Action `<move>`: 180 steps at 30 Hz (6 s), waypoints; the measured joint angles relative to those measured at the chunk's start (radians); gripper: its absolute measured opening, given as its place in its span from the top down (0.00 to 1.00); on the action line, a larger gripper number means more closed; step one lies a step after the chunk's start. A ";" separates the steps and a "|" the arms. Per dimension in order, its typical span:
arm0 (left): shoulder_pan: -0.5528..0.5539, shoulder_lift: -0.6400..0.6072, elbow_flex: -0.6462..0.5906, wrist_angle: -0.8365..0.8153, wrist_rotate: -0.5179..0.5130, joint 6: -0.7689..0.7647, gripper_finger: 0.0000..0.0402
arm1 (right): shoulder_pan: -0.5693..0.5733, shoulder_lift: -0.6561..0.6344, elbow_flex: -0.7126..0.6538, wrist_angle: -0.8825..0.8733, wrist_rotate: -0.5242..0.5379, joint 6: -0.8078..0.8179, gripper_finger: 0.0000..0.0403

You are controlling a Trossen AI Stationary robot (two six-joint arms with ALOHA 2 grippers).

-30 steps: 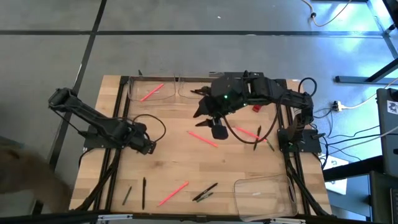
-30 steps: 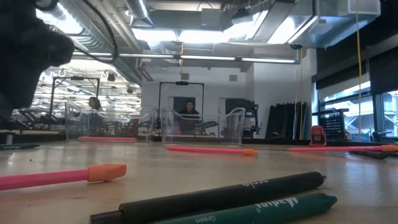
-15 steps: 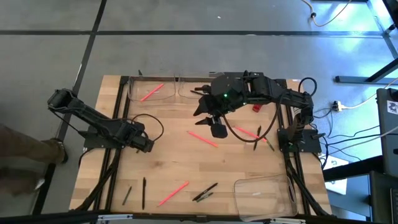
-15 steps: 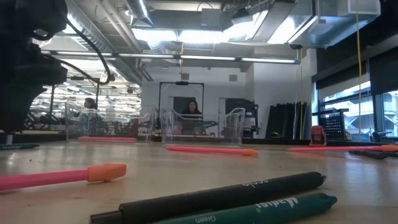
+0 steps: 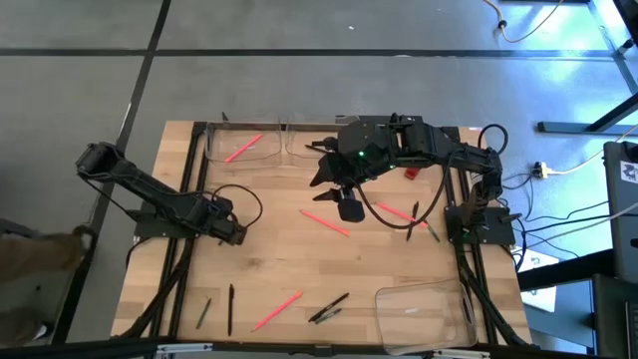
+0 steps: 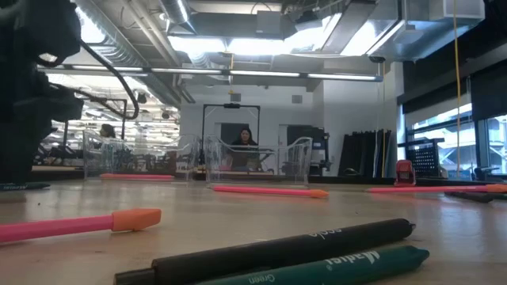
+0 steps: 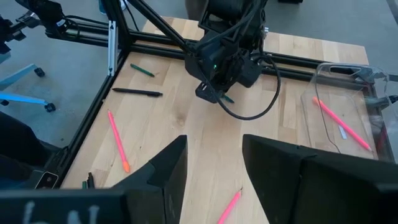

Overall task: Sort crayons/erasers/pens/pencils in bins
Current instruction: Put the green crayon into the bottom transparent bin

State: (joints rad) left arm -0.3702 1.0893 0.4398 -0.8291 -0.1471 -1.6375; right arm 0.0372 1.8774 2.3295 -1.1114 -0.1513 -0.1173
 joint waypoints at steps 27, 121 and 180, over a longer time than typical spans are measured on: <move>-0.002 -0.004 -0.059 0.060 -0.027 0.129 0.98 | 0.000 0.000 0.000 -0.007 0.000 0.008 0.61; -0.003 -0.011 0.536 0.060 -0.259 0.859 0.97 | -0.042 0.086 -0.765 1.134 -0.157 -0.393 0.61; -0.003 -0.011 0.536 0.059 -0.259 0.858 0.96 | -0.061 0.111 -0.765 1.172 -0.170 -0.393 0.88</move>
State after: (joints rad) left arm -0.3729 1.0786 0.9760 -0.7704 -0.4061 -0.7799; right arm -0.0238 1.9881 1.5642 0.0605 -0.3214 -0.5102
